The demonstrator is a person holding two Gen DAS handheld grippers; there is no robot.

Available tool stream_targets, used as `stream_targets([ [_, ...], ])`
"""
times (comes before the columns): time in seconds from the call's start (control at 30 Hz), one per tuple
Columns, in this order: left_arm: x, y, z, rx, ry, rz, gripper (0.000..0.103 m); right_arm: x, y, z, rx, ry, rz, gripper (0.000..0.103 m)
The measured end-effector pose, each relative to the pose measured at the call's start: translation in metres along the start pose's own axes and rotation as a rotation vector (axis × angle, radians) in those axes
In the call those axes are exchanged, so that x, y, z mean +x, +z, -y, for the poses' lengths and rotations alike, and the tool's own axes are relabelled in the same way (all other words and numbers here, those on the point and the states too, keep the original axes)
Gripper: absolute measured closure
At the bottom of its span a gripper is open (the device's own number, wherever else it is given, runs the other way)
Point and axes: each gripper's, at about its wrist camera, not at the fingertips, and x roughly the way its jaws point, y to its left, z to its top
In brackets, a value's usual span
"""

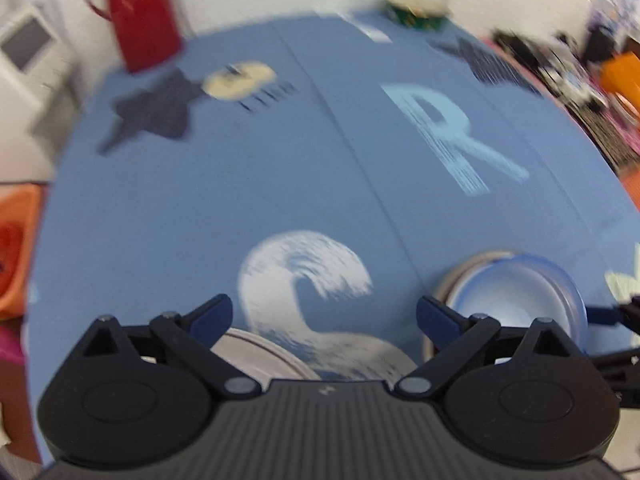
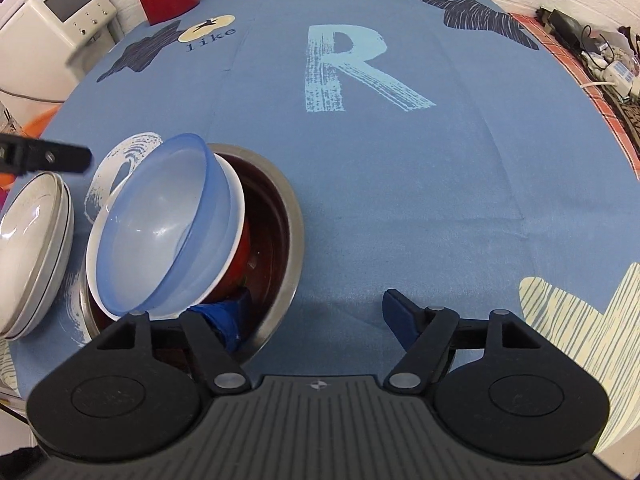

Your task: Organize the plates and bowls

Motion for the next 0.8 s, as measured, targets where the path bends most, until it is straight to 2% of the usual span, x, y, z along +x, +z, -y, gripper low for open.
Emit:
stream_targets([
  [0.03,-0.012,-0.005,-0.001,-0.022,0.009,0.044,0.006,0.000,0.000,0.001,-0.002,0.002,0.005,0.043],
  [0.1,-0.035,-0.020,-0.003,-0.055,-0.046,0.074,0.006,-0.001,-0.001,0.000,-0.013,0.005,0.009,0.043],
  [0.23,-0.066,-0.070,0.005,-0.162,-0.233,0.023,0.005,0.001,0.003,0.000,-0.043,0.019,-0.004,0.041],
  [0.3,-0.065,-0.097,0.008,-0.303,-0.269,-0.036,0.005,0.002,0.005,0.000,-0.060,0.026,-0.009,0.041],
  [0.37,-0.062,-0.124,0.010,-0.501,-0.298,-0.079,0.005,0.003,0.006,0.001,-0.077,0.035,-0.009,0.041],
  [0.47,-0.055,-0.152,0.018,-0.761,-0.381,-0.128,0.005,0.003,0.005,0.002,-0.097,0.049,-0.002,0.040],
  [0.53,-0.046,-0.159,0.024,-0.868,-0.361,-0.137,0.005,0.003,0.005,0.002,-0.108,0.056,0.001,0.039],
  [0.6,-0.037,-0.161,0.027,-0.953,-0.303,-0.116,0.005,0.003,0.005,0.003,-0.124,0.066,0.002,0.039],
  [0.67,-0.031,-0.161,0.028,-1.001,-0.227,-0.097,0.005,0.004,0.007,0.004,-0.141,0.075,-0.001,0.038],
  [0.8,-0.030,-0.154,0.027,-1.028,-0.174,-0.046,0.005,0.006,0.011,0.005,-0.169,0.089,-0.017,0.037],
])
